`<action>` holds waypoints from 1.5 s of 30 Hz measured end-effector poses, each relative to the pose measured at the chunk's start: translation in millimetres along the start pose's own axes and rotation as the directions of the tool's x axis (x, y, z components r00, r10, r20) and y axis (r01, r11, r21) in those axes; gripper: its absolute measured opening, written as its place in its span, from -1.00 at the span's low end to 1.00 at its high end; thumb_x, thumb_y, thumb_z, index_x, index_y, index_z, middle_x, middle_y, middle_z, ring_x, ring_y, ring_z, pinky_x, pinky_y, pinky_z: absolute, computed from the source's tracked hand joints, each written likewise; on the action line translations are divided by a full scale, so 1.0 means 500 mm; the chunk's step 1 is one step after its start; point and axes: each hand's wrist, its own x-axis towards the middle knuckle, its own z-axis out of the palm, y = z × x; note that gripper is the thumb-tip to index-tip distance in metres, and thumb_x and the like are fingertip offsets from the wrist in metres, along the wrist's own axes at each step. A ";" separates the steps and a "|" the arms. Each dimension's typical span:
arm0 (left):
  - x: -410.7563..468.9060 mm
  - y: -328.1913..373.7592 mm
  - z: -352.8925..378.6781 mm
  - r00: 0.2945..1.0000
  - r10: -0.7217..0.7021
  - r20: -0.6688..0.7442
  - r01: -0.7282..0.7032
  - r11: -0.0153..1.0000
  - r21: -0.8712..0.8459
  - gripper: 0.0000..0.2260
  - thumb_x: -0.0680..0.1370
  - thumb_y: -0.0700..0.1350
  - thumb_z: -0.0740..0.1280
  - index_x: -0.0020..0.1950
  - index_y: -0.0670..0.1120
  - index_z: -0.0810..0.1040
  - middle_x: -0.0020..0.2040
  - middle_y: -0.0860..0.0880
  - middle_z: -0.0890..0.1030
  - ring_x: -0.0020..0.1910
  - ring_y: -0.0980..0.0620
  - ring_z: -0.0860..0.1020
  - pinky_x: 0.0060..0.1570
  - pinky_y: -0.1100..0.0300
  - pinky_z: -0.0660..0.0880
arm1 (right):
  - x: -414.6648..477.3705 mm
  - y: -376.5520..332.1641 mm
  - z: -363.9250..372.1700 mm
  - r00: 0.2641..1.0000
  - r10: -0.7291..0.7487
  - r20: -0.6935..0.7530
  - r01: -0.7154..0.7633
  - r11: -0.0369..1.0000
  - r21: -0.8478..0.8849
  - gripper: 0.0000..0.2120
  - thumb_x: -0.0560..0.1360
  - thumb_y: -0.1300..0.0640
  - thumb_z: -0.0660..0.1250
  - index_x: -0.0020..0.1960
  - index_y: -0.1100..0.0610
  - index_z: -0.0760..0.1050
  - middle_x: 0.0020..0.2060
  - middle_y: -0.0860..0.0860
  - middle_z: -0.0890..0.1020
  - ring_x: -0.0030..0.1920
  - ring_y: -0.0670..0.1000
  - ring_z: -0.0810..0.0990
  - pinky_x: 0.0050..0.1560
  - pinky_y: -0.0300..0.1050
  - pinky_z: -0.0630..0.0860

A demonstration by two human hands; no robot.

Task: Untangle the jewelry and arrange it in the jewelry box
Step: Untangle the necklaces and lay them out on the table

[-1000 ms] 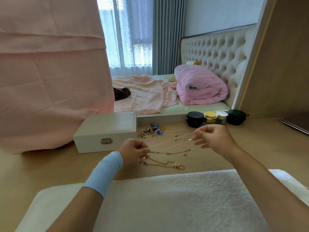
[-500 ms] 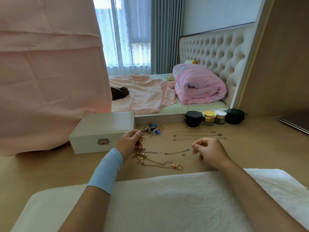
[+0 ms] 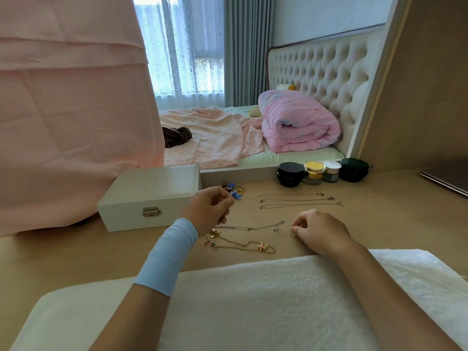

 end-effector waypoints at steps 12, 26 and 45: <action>0.036 0.138 0.015 0.979 0.185 0.086 -0.202 0.935 0.292 -0.83 0.53 -0.22 0.40 0.00 0.00 0.72 -0.16 0.06 0.70 -0.24 0.16 0.63 -0.14 0.43 0.53 | -0.013 -0.099 -0.057 0.868 -0.486 0.104 0.203 0.537 0.819 -0.80 0.62 0.20 0.32 0.24 0.12 0.55 -0.16 0.12 0.69 -0.14 0.07 0.69 0.11 -0.03 0.59; 0.094 0.048 0.073 0.995 0.088 0.048 -0.099 0.789 0.606 -0.80 0.60 -0.21 0.30 0.07 -0.02 0.70 0.07 -0.03 0.66 -0.05 0.08 0.54 0.19 0.33 0.41 | 0.052 0.102 -0.079 0.988 -0.116 0.099 0.053 0.872 0.486 -0.81 0.64 0.18 0.28 0.01 0.01 0.66 -0.28 -0.14 0.60 -0.23 -0.09 0.54 -0.19 -0.23 0.44; 0.114 -0.002 0.189 0.978 -0.026 0.207 -0.139 0.657 0.741 -0.65 0.67 0.01 0.12 0.45 0.04 0.43 0.40 0.02 0.40 0.38 -0.01 0.36 0.35 0.10 0.34 | 0.073 0.148 -0.045 0.996 -0.035 -0.085 0.014 0.969 -0.245 -0.60 0.63 0.18 0.14 0.41 -0.05 0.46 0.34 -0.01 0.46 0.31 0.05 0.40 0.27 -0.02 0.44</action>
